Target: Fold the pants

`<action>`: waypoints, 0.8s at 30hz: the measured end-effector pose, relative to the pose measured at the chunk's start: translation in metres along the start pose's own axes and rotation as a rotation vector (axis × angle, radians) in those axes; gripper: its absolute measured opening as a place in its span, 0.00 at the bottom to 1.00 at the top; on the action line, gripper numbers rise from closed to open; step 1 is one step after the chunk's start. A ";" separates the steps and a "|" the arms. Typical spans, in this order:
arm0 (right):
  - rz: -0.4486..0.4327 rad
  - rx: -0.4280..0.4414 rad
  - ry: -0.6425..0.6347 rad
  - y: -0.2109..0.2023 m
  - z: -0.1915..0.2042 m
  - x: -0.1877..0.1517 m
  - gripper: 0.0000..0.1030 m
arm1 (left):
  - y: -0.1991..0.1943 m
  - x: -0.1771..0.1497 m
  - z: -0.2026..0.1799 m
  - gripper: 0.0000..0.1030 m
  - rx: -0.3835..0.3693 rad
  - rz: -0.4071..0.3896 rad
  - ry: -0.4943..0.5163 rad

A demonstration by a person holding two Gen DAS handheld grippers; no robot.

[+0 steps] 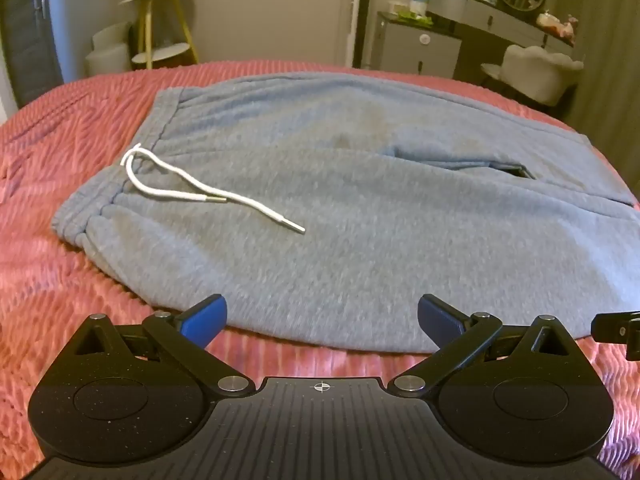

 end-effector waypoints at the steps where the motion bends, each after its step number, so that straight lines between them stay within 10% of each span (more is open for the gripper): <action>1: 0.001 -0.005 -0.004 0.000 0.000 0.000 0.95 | 0.000 0.000 0.000 1.00 0.001 0.001 0.000; 24: 0.002 0.000 0.001 0.002 -0.001 0.002 0.95 | 0.007 -0.006 0.001 1.00 0.001 0.024 -0.005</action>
Point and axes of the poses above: each gripper's, at about its wrist camera, not at the fingertips, and y roughly the way its jaws point, z to its left, x to its top, the point moved 7 cm from there along y, roughly the way its jaws point, and after that the axes turned 7 degrees about x, right-handed, at the moved point
